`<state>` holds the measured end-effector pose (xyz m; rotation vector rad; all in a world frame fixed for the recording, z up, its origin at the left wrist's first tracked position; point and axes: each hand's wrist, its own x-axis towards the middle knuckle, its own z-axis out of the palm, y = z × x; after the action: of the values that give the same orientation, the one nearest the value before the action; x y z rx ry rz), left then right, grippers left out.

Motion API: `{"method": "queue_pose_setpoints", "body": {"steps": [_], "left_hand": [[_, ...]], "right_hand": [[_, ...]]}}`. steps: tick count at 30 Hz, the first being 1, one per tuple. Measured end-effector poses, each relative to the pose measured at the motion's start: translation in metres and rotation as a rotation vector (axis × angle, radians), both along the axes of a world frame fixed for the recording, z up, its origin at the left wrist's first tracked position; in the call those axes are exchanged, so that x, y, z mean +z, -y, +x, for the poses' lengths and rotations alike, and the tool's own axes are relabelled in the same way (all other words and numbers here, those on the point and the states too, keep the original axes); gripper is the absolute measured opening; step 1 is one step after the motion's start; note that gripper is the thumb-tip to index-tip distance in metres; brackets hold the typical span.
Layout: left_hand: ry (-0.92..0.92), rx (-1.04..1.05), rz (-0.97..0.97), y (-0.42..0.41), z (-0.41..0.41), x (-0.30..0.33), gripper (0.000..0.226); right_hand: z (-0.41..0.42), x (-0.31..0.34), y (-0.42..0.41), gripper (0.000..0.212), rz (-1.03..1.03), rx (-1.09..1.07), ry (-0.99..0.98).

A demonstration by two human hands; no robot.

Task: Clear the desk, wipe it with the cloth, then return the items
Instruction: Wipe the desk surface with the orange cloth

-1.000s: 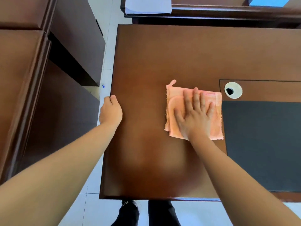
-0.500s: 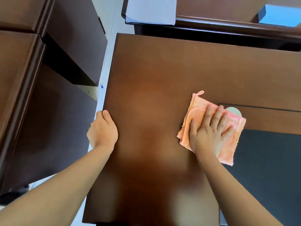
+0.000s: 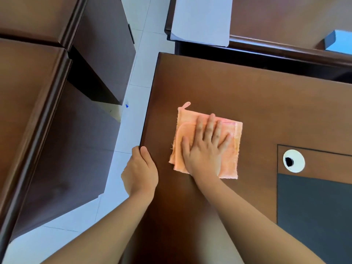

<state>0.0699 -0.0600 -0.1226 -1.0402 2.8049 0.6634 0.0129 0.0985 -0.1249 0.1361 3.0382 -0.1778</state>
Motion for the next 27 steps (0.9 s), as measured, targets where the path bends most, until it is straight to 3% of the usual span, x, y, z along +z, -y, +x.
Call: {"method": "queue_pose_setpoints", "body": {"steps": [4, 8, 13, 17, 21, 27], "left_hand": [[-0.012, -0.007, 0.011, 0.001, 0.001, 0.0, 0.067], [-0.004, 0.005, 0.033, 0.003, 0.002, -0.002, 0.053], [0.052, 0.086, 0.27, 0.011, -0.011, 0.0, 0.045], [0.114, 0.005, 0.323, 0.013, -0.065, 0.007, 0.05], [0.07, -0.048, 0.259, 0.011, -0.122, 0.006, 0.052], [0.003, -0.06, 0.002, 0.004, -0.132, -0.004, 0.047]], "right_hand": [[-0.027, 0.003, 0.044, 0.076, -0.064, 0.17, 0.008], [-0.043, 0.002, 0.07, 0.076, -0.083, 0.254, 0.015], [-0.043, -0.001, 0.048, 0.074, -0.131, 0.273, 0.022], [-0.039, -0.002, 0.009, 0.076, -0.104, 0.188, -0.009], [-0.04, -0.003, -0.041, 0.077, -0.104, 0.075, -0.027], [-0.054, -0.003, -0.142, 0.079, -0.021, -0.108, 0.023]]}}
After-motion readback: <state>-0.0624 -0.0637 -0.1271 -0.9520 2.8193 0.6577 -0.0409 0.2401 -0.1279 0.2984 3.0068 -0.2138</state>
